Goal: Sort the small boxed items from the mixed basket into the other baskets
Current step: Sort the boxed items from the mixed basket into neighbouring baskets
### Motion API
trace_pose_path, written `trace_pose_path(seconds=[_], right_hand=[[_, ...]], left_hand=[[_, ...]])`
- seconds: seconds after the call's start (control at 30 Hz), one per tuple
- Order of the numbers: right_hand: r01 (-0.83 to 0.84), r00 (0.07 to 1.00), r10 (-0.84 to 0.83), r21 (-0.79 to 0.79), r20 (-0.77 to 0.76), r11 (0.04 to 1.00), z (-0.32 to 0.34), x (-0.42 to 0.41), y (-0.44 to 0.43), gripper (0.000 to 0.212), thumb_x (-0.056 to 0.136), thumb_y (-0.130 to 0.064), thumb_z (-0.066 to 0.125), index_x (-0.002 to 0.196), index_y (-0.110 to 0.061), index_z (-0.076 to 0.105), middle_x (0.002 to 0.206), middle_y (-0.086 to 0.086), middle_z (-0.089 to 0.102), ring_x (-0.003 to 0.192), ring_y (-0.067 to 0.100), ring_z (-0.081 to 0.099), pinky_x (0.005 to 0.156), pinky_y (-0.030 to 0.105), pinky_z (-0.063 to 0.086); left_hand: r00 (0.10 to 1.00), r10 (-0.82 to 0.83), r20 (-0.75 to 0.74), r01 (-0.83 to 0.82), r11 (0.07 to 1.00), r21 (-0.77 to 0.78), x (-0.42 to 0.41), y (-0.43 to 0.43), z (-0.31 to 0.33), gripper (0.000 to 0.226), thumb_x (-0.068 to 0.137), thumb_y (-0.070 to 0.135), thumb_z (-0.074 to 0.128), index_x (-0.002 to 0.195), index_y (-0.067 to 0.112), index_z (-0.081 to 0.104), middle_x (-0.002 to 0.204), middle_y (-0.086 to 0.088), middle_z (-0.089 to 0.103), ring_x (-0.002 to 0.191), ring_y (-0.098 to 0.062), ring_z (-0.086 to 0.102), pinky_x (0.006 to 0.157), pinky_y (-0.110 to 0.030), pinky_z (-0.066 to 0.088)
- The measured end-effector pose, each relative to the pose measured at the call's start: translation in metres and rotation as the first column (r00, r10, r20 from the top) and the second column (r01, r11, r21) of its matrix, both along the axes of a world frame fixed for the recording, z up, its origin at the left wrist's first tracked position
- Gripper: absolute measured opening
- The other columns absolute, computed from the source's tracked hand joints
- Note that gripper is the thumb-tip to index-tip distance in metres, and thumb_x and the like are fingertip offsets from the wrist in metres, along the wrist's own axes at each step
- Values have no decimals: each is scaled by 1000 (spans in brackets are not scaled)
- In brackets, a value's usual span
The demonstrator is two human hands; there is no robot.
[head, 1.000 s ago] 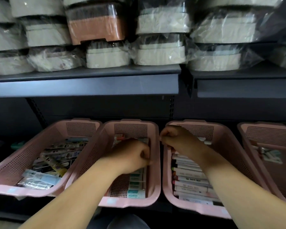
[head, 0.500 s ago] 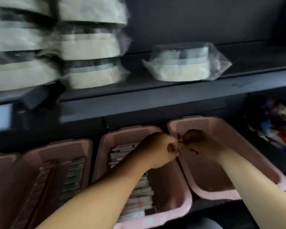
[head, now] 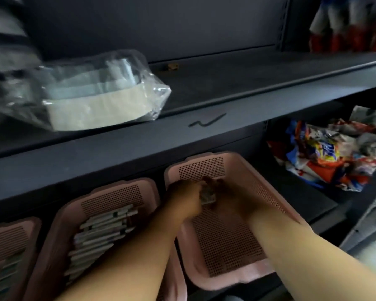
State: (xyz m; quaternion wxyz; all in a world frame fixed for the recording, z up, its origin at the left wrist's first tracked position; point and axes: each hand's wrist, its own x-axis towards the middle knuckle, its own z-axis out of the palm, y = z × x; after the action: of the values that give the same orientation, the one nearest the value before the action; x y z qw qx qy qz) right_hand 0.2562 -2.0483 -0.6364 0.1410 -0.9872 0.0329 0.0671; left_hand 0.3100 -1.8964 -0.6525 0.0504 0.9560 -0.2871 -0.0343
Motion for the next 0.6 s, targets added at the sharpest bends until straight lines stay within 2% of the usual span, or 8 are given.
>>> trace_pose_path(seconds=[0.07,0.13,0.23,0.3,0.43,0.5,0.6], right_hand=[[-34,998,35,6,-45,999,-17,4,0,74,99,-33,57,159,-36,13,160,2,31,146,26,32,120,49,25],[-25,999,26,53,-20,998,-25,5,-1,67,96,-36,59,154,-40,26,156,-3,37,144,24,36,119,49,29],[-13,998,16,50,-61,999,-38,10,-4,64,93,-38,61,150,-44,32,149,-1,42,135,26,45,110,50,40],[-47,998,48,22,-48,999,-40,13,-4,57,93,-41,60,145,-44,36,145,0,46,132,27,50,105,51,44],[-54,998,55,27,-38,998,-40,13,-6,49,96,-37,59,143,-35,45,138,3,51,123,24,56,104,46,47],[-58,998,59,19,-35,998,-40,12,-6,49,96,-36,59,142,-34,44,133,2,55,120,23,58,102,46,49],[-69,997,69,-1,-45,998,-42,13,-5,62,97,-37,57,152,-36,29,142,6,47,127,27,53,106,49,46]], left_hand=[[997,1,71,-9,993,114,3,-8,-3,44,91,32,67,134,27,64,123,-2,67,107,-24,65,92,-34,54],[995,19,103,-38,982,184,3,-12,-6,37,92,31,66,127,19,67,125,-5,66,110,-25,64,95,-36,53],[995,19,94,-35,985,169,6,-11,-9,37,92,33,65,128,23,68,132,-5,64,116,-26,63,100,-38,52],[996,15,84,-26,990,136,5,-9,-9,34,92,34,65,126,28,68,127,-1,67,113,-24,63,98,-36,52],[996,11,86,-21,993,113,6,-7,-11,35,91,35,65,125,30,67,123,0,66,111,-24,63,94,-36,49],[996,22,87,-32,993,115,6,-7,-11,35,91,38,65,125,31,66,123,0,65,111,-24,63,95,-36,50],[995,31,92,-44,989,143,7,-7,-13,42,90,38,65,132,30,62,127,-1,62,116,-25,60,99,-39,50]])
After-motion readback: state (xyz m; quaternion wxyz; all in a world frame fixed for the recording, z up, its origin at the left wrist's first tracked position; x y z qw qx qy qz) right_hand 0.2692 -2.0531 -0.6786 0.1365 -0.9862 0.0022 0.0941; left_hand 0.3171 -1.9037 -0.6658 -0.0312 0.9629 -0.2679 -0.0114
